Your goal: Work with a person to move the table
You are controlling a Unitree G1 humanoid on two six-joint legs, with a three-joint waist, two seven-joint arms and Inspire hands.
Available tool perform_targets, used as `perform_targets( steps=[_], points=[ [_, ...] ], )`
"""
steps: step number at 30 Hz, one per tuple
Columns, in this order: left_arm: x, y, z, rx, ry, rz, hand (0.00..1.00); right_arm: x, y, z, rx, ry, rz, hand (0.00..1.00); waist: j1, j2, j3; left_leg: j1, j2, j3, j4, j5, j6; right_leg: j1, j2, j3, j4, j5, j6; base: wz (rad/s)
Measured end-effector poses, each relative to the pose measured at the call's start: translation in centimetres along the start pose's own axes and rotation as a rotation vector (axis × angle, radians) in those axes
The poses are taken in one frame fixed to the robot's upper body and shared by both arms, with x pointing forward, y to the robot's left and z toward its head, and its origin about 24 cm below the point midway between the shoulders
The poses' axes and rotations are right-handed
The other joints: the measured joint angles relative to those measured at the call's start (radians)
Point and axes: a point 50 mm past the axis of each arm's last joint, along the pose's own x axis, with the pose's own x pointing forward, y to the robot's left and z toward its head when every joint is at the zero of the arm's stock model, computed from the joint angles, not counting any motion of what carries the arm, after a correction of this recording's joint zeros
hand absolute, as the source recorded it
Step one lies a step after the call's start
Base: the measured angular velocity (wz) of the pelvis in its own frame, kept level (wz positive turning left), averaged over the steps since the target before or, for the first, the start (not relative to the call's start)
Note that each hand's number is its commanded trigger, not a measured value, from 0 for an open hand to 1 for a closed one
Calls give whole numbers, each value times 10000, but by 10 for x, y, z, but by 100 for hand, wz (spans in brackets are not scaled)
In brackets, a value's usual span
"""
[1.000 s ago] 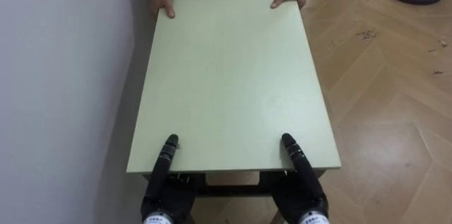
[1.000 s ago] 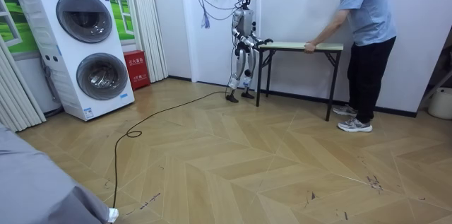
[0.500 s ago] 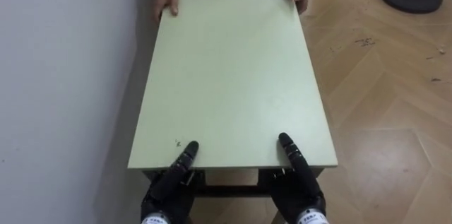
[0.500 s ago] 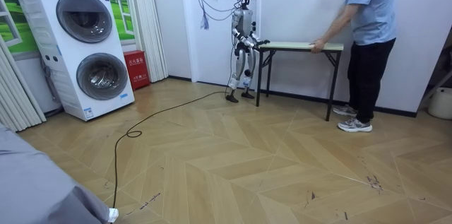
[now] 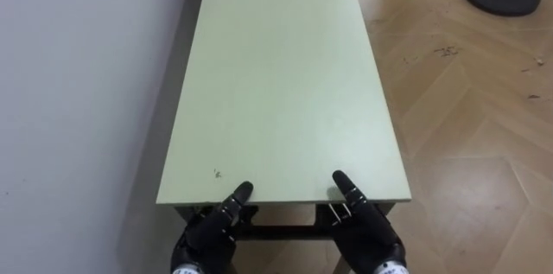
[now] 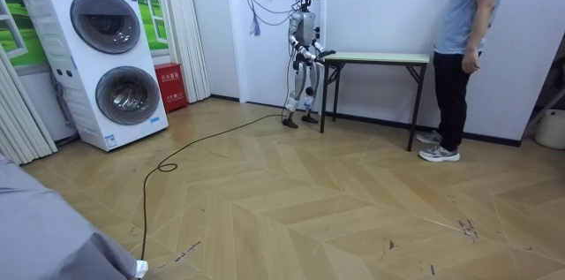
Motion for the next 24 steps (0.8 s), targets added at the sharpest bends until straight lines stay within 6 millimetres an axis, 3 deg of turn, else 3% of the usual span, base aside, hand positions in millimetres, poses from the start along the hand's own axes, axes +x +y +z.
perform_targets(
  steps=[16, 24],
  points=[
    [-1, -2, -1, 6, 111, -735, 0, -1, 1, -2, -390, 147, 231, 0, -11, 21, -21, -170, 19, -2, 78, -1, -1, -107, 1, -13, -7, 0, 0, 0],
    [-4, -20, 4, 662, 296, -3179, 0, -1, 13, -1, -1377, 466, 2300, 0, -250, 9, -33, -390, 99, -57, 325, -20, -2, -171, 36, -239, -3, 0, 0, 3]
  ],
)
